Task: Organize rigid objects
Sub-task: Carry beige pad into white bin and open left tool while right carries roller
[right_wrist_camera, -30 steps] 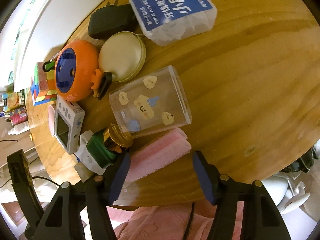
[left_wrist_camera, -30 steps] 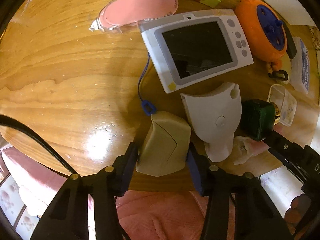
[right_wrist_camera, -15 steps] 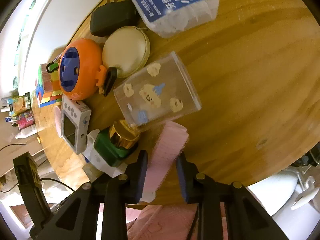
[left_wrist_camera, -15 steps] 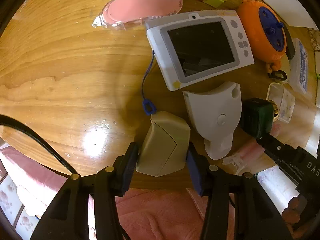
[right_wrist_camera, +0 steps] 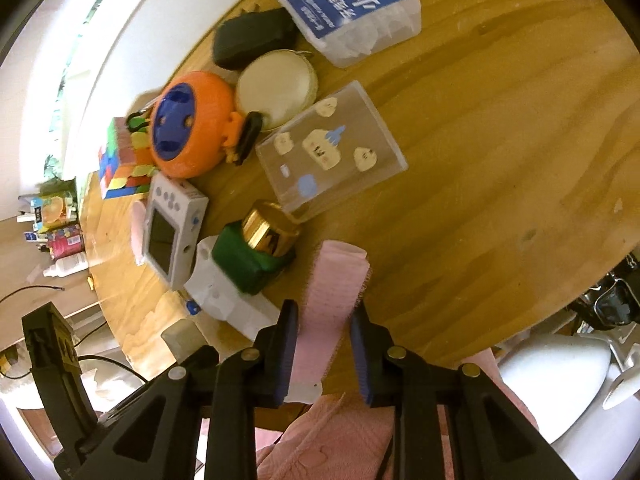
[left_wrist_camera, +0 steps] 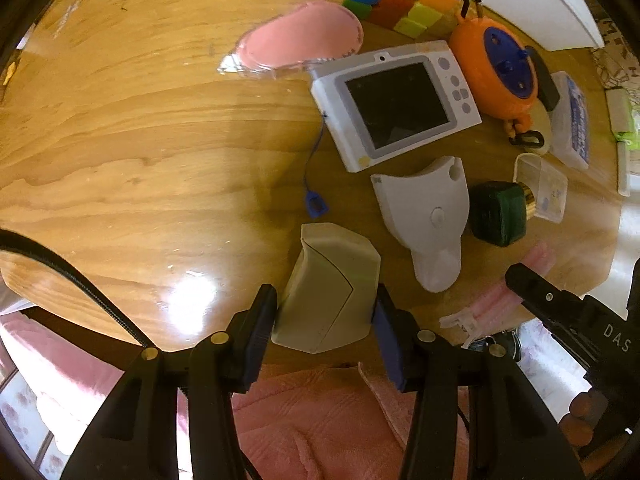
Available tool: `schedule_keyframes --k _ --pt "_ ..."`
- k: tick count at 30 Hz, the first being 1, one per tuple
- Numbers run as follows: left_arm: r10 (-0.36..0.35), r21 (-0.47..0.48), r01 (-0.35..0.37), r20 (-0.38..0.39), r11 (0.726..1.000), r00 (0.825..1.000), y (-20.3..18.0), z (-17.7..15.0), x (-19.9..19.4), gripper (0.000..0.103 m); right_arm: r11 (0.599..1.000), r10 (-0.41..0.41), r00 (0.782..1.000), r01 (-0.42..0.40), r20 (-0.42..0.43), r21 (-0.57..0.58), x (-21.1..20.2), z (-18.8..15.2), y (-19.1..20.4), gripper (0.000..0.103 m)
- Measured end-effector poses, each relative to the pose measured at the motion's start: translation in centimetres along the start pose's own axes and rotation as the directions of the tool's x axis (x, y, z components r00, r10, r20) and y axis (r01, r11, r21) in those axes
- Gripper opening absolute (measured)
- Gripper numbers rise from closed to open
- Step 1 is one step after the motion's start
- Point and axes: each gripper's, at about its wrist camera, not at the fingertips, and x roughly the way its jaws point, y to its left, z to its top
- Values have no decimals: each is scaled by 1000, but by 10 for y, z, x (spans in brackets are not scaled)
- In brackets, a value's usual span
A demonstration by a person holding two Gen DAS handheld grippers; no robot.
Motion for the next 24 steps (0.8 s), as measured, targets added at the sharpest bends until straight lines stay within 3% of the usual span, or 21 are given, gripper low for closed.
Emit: schedule_keyframes --k 10,18,24 --pt "0 17 -1 81 1000 997 23 -26 -34 52 996 28 990 -16 141 -87 -24 -33 22 26" --pt "19 31 -25 192 999 981 37 -24 -72 51 981 64 961 -10 271 -195 -54 -55 44 26" --pt "24 34 -35 278 999 960 28 -24 -105 52 960 91 929 15 358 -281 -76 -60 67 26"
